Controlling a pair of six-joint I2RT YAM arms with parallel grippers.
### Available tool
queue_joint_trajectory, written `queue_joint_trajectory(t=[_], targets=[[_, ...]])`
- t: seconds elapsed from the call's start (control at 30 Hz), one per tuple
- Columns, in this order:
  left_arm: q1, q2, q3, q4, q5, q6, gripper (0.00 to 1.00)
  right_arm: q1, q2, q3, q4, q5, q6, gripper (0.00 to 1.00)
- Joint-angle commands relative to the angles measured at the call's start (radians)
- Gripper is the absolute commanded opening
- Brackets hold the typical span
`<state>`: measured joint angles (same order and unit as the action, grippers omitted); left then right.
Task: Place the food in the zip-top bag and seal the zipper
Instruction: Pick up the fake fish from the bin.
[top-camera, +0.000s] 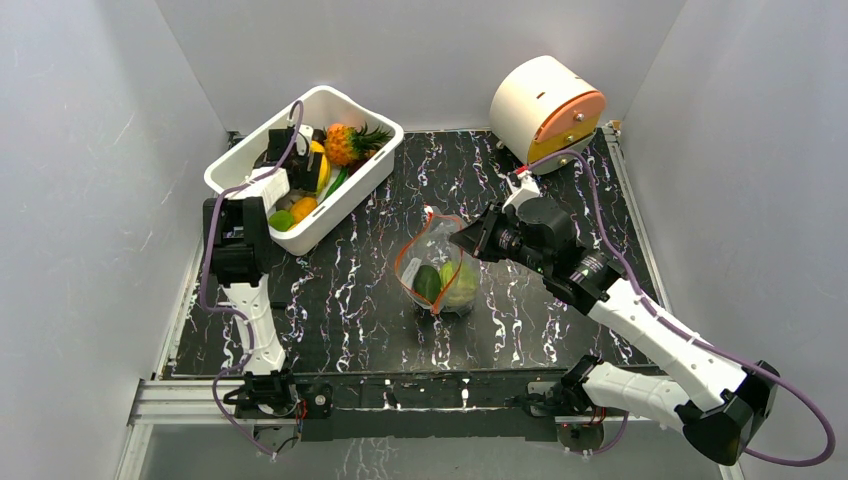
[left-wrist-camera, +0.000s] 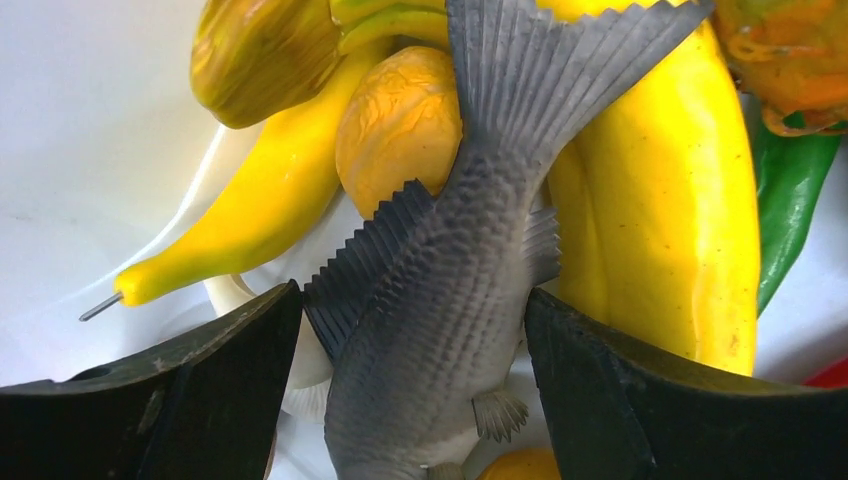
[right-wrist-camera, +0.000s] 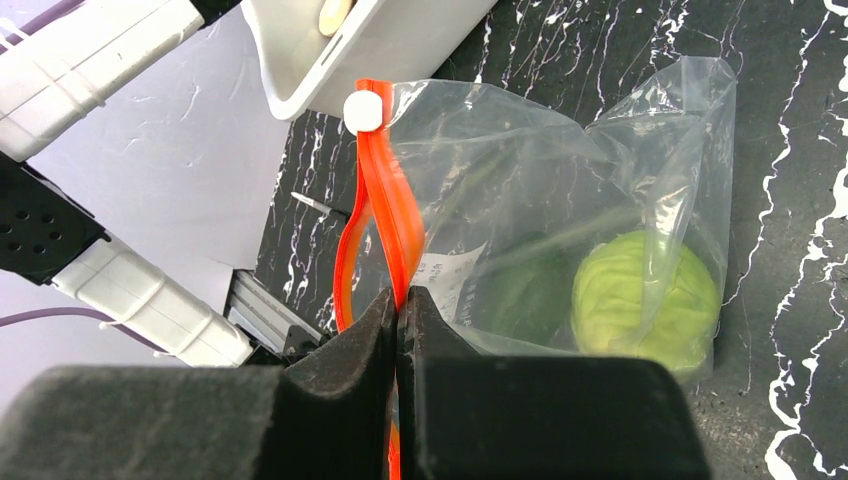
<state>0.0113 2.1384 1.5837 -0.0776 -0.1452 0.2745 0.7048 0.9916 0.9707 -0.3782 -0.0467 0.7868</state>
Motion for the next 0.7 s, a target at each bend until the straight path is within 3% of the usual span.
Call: queue_joint_trajectory(t=[0.0, 0.17, 0.37, 0.67], targets=[[-0.002, 0.002, -0.008, 0.03, -0.013, 0.016, 0.75, -0.004, -0.04, 0.016, 0.066, 0.02, -0.011, 0.0], [-0.009, -0.01, 0.007, 0.013, -0.019, 0.007, 0.35, -0.004, -0.036, 0.01, 0.08, 0.013, -0.008, 0.0], [-0.042, -0.078, 0.026, -0.038, -0.042, -0.063, 0.23, -0.004, -0.025, -0.003, 0.106, -0.002, 0.004, 0.0], [-0.057, -0.156, 0.052, -0.125, -0.062, -0.189, 0.17, -0.005, -0.025, -0.025, 0.118, -0.006, 0.018, 0.0]])
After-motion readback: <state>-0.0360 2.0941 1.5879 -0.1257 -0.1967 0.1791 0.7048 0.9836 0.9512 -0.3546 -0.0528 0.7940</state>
